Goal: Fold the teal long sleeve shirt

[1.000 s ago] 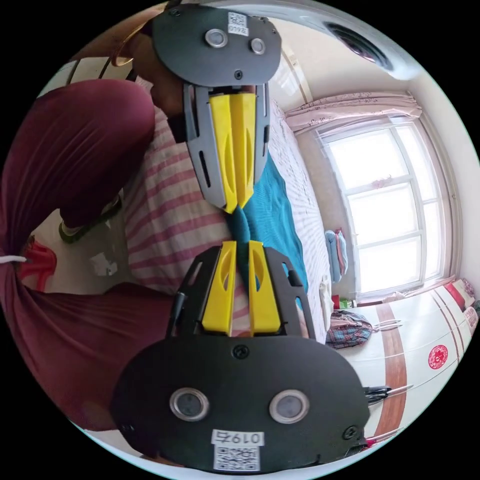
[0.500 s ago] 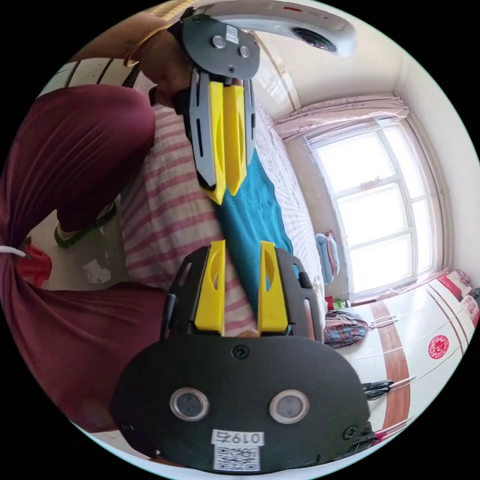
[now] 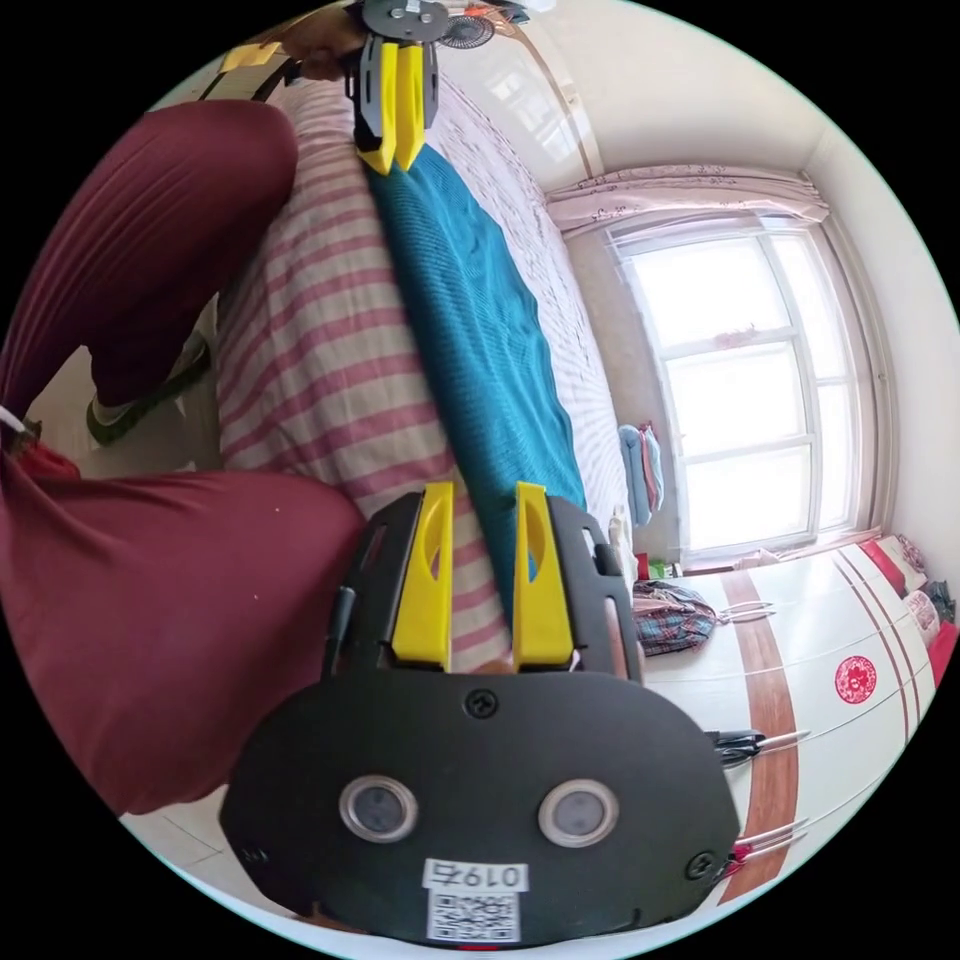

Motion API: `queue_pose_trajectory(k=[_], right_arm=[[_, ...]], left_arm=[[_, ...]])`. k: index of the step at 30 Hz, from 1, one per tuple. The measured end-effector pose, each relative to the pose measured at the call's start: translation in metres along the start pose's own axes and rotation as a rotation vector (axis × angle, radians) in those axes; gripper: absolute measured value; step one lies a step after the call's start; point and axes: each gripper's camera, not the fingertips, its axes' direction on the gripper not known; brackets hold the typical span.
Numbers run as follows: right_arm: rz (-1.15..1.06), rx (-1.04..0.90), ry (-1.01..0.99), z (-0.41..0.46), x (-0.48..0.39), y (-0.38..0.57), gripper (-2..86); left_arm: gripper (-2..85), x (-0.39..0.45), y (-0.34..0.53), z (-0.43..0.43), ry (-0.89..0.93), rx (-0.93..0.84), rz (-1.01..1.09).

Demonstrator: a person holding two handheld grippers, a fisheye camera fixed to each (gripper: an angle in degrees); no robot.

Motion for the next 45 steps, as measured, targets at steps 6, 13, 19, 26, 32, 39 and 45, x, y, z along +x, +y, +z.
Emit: queue_pose_trajectory(k=[6, 13, 19, 26, 32, 39, 45], right_arm=[[0.048, 0.005, -0.062, 0.0, 0.013, 0.01, 3.4], [0.053, 0.009, -0.012, 0.001, -0.005, 0.021, 5.6], [0.065, -0.03, 0.048, -0.002, -0.011, 0.055, 8.4], [0.049, -0.171, 0.118, 0.031, -0.014, 0.082, 6.5], [0.033, -0.228, 0.087, 0.043, -0.016, 0.096, 0.9], [0.102, -0.204, 0.048, 0.054, -0.012, 0.122, 6.0], [0.217, -0.141, 0.01, 0.051, 0.011, 0.16, 8.7]], left_arm=[[1.4, -0.043, 0.024, 0.021, 0.098, -0.016, -0.122], [1.2, -0.073, 0.049, 0.033, 0.124, -0.004, -0.154], [1.1, -0.104, 0.08, 0.024, 0.114, 0.094, -0.205], [1.0, -0.147, 0.108, 0.056, 0.081, 0.05, -0.302], [0.9, -0.169, 0.13, 0.088, 0.074, -0.021, -0.353], [1.0, -0.194, 0.146, 0.1, 0.105, -0.008, -0.362], [1.1, -0.223, 0.172, 0.09, 0.17, 0.163, -0.453]])
